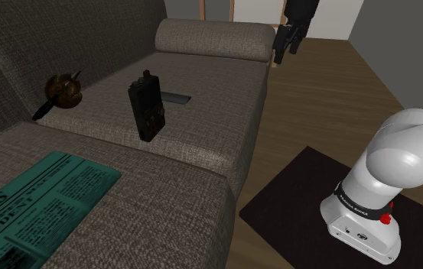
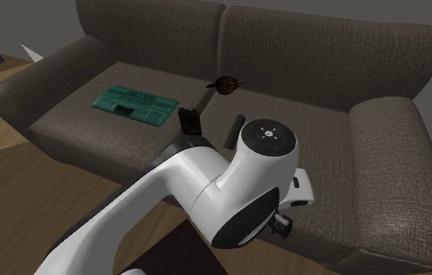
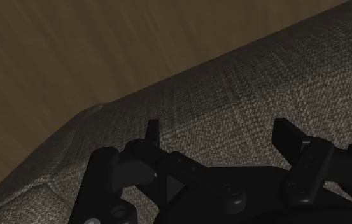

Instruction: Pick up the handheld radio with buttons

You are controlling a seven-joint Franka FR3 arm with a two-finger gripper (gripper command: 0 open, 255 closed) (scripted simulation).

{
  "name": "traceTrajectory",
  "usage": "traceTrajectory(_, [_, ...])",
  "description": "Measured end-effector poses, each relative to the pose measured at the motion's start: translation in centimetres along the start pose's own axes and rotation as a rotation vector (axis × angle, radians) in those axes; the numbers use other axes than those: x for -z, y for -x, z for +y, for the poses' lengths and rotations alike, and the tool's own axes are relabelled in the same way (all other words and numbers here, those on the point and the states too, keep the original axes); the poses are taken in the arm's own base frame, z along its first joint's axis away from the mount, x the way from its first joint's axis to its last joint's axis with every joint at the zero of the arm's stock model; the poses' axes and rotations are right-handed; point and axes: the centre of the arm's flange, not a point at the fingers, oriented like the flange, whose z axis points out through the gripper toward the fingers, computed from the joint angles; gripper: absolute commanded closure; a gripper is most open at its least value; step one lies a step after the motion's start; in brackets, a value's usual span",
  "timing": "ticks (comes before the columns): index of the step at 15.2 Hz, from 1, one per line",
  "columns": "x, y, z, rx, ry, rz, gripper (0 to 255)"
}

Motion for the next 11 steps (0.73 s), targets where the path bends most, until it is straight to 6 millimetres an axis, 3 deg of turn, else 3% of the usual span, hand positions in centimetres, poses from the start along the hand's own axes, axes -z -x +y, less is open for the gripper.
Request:
traceTrajectory(3, [0.3,0.3,-1.6,-0.037,0.004,0.001,0])
traceTrajectory(11, [2.1,1.5,-11.8,-0.292,0.031,0.007,0])
